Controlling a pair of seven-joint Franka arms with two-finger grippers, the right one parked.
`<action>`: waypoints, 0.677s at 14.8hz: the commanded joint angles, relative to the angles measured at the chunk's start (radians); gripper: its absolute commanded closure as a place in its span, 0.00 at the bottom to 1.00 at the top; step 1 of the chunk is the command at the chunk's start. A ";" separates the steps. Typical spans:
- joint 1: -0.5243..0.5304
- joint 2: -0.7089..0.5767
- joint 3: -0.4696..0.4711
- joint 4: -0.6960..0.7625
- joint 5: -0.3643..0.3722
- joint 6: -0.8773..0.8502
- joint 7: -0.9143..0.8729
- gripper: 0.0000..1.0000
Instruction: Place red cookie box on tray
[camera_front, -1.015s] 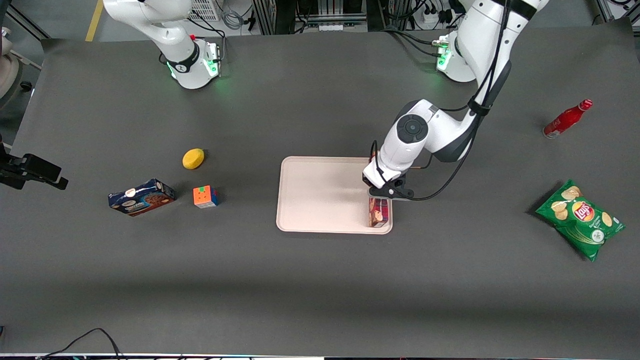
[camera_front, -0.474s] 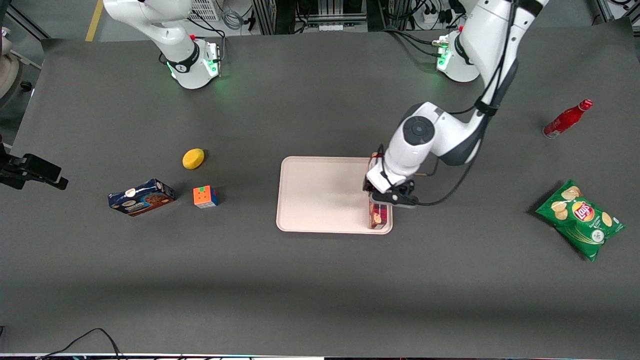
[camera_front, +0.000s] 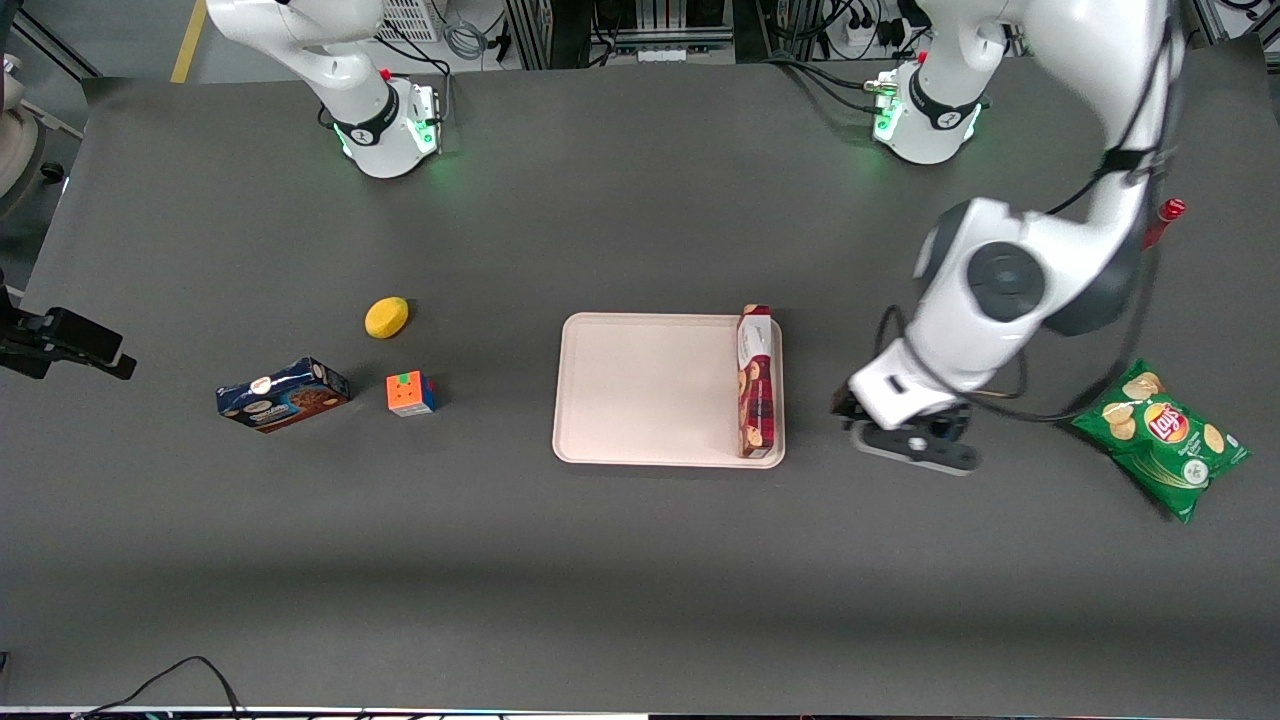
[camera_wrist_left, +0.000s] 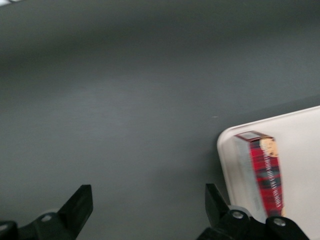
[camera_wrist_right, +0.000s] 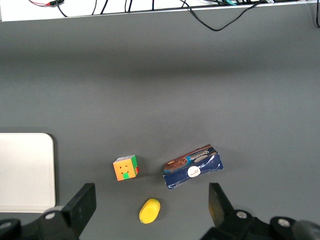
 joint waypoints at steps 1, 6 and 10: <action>0.077 -0.132 0.032 0.003 -0.035 -0.165 0.165 0.00; 0.173 -0.272 0.080 0.012 -0.075 -0.363 0.307 0.00; 0.185 -0.330 0.097 0.020 -0.082 -0.439 0.325 0.00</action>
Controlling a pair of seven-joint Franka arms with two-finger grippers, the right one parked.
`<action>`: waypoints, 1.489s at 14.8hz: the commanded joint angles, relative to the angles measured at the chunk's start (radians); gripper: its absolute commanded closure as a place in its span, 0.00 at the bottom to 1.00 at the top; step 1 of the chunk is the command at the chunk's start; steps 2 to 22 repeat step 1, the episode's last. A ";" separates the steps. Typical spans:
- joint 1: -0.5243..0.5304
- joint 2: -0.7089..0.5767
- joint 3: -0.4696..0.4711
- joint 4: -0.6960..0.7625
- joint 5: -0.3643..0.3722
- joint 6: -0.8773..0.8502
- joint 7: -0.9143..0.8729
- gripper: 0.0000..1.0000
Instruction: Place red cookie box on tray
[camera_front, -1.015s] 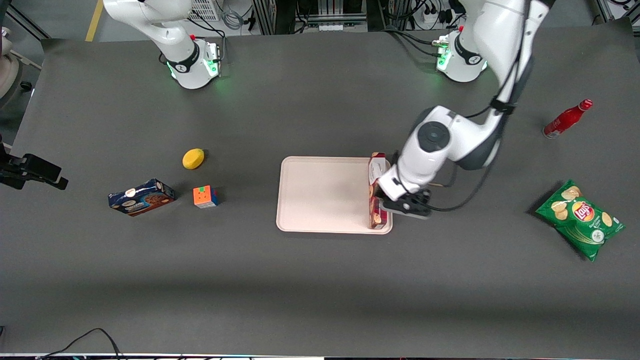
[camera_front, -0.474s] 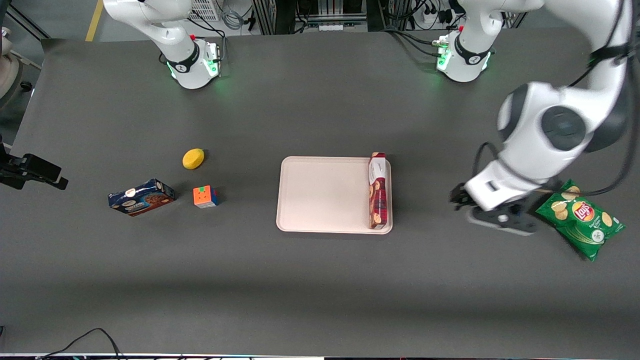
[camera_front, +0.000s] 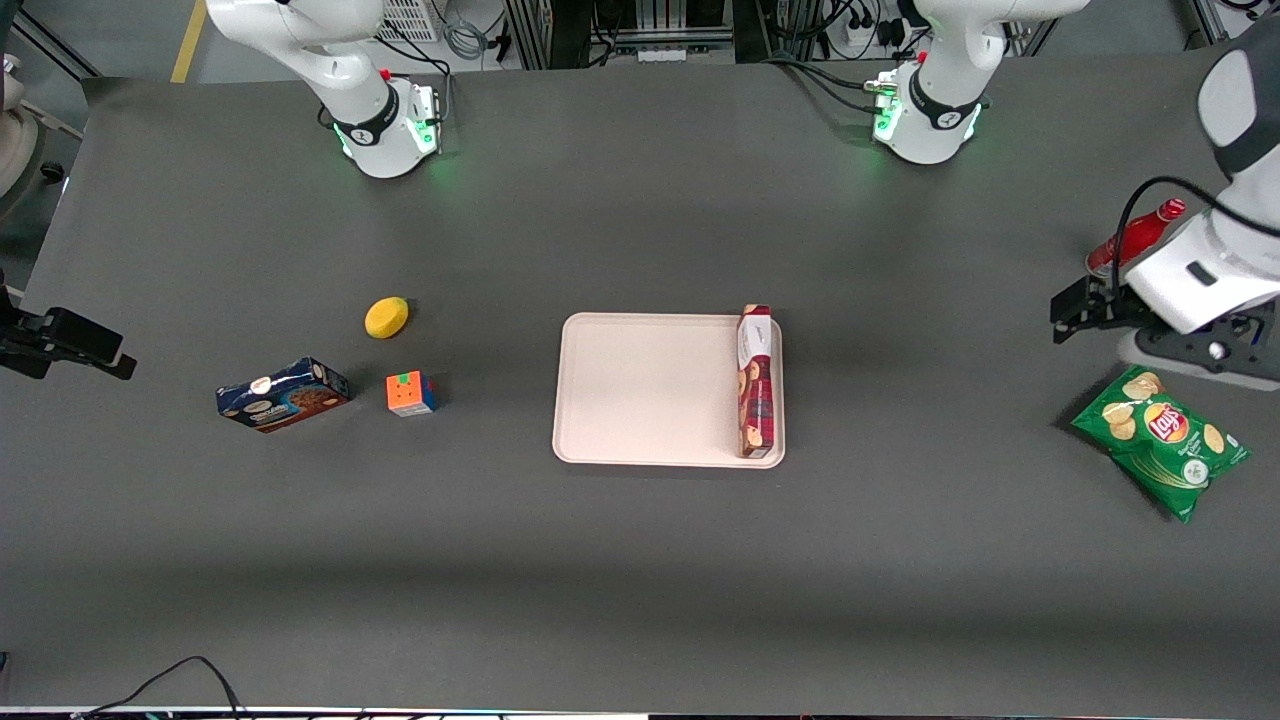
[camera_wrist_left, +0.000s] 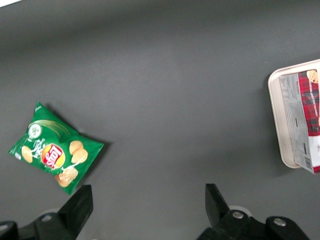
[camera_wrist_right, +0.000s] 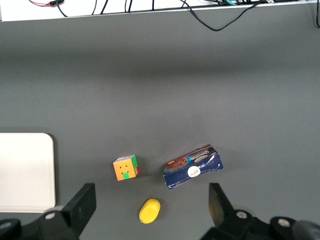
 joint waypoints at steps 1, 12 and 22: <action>0.006 -0.033 0.002 0.002 -0.024 -0.037 0.020 0.00; 0.006 -0.033 0.002 0.002 -0.024 -0.037 0.020 0.00; 0.006 -0.033 0.002 0.002 -0.024 -0.037 0.020 0.00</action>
